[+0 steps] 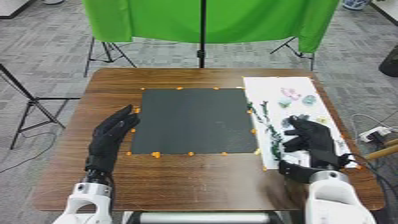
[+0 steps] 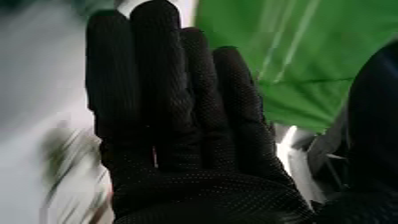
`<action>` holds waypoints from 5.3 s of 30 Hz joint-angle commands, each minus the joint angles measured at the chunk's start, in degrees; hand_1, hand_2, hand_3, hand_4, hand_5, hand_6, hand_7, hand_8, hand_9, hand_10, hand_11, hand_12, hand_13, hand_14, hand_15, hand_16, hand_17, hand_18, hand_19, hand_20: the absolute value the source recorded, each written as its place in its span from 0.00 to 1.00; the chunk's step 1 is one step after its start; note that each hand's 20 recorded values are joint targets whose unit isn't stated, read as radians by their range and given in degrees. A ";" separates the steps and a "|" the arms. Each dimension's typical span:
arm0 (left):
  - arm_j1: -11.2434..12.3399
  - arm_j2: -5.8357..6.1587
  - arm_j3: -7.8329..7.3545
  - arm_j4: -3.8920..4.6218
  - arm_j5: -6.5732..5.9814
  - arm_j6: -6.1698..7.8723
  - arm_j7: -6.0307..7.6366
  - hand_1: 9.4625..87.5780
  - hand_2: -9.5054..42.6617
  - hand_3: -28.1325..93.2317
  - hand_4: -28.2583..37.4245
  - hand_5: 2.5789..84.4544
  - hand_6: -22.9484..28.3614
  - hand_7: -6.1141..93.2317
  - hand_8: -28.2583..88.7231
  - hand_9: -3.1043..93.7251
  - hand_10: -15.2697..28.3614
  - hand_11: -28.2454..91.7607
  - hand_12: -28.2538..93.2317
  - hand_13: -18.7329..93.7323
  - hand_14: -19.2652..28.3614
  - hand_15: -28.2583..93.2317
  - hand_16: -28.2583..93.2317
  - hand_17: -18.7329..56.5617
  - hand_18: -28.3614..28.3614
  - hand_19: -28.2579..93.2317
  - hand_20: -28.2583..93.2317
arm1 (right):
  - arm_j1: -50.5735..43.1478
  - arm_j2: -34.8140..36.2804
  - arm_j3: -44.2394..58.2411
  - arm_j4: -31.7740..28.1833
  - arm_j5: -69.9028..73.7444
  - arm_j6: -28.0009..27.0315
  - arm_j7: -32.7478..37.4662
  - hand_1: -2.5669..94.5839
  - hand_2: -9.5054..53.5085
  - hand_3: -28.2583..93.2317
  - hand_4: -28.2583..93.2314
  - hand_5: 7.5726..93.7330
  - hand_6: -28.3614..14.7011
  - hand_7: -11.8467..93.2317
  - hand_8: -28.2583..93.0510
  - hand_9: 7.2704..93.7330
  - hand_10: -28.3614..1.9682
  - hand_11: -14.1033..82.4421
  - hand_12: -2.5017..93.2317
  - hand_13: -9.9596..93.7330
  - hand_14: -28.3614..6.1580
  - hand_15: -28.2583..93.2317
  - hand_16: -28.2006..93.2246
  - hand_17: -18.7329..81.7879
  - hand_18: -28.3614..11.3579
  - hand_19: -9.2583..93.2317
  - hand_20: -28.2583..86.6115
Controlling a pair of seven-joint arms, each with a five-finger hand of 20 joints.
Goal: Arrange flowers
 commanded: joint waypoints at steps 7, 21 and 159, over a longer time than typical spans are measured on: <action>1.09 -0.09 -0.31 -0.31 0.33 -0.33 -0.75 0.30 0.05 0.74 0.17 0.49 0.51 0.19 0.19 0.46 0.62 0.37 0.35 0.45 0.74 0.40 0.25 0.32 0.71 0.27 0.41 | -0.06 10.01 -3.00 2.03 -50.97 -10.48 9.34 0.36 0.00 0.70 0.00 0.64 0.54 0.30 0.19 0.68 0.38 0.43 0.32 0.81 0.52 0.68 0.44 0.68 0.29 0.92 0.63; 1.09 0.47 -0.58 -0.55 0.24 -0.15 -1.35 0.30 0.04 0.74 0.17 0.49 0.51 0.19 0.19 0.46 0.63 0.37 0.35 0.45 0.74 0.40 0.25 0.32 0.72 0.27 0.41 | 4.55 18.22 -8.45 5.96 -49.23 -21.41 13.01 0.38 0.00 0.70 0.00 0.65 0.53 0.32 0.20 0.69 0.39 0.49 0.34 0.82 0.55 0.73 0.45 0.72 0.34 0.96 0.62; -0.46 3.56 -0.52 7.16 -2.40 2.80 -2.66 0.20 0.17 0.77 0.06 0.49 0.50 0.18 0.19 0.45 0.63 0.36 0.35 0.44 0.74 0.38 0.25 0.32 0.71 0.25 0.40 | 36.81 24.25 -19.36 6.21 -24.78 -33.62 11.97 0.29 0.00 0.72 0.14 0.77 0.56 0.25 0.19 0.85 0.42 0.57 0.34 0.95 0.63 0.71 0.52 0.82 0.37 1.00 0.72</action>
